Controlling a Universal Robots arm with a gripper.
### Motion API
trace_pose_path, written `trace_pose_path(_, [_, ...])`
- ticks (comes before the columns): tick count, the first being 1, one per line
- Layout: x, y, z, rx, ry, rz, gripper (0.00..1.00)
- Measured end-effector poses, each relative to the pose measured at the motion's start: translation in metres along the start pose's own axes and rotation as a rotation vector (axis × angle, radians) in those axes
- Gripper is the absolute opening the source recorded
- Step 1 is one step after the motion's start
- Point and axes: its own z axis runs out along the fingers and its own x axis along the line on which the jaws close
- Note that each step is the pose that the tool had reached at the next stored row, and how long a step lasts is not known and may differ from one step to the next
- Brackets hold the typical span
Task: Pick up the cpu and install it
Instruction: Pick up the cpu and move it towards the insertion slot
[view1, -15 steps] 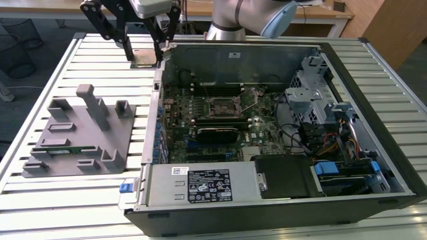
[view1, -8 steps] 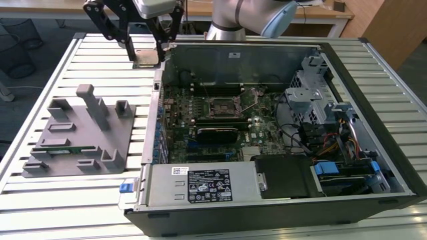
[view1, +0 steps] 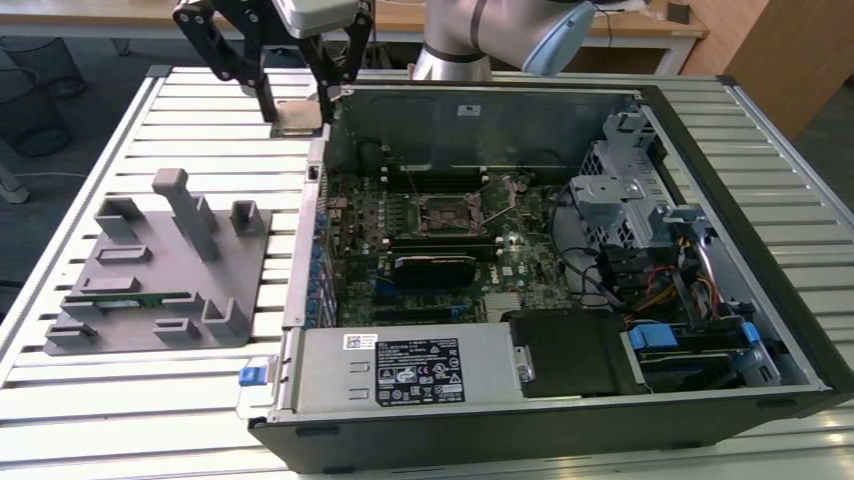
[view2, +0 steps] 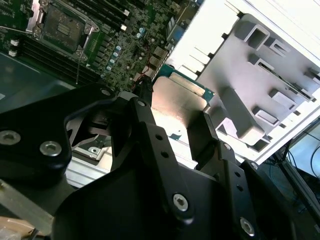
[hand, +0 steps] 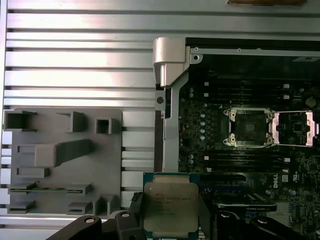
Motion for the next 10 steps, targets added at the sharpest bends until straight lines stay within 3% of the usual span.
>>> trace_pose_path(10, [-0.0028, 0.0, 0.0003, 0.0001, 0.0001, 0.0, 0.53])
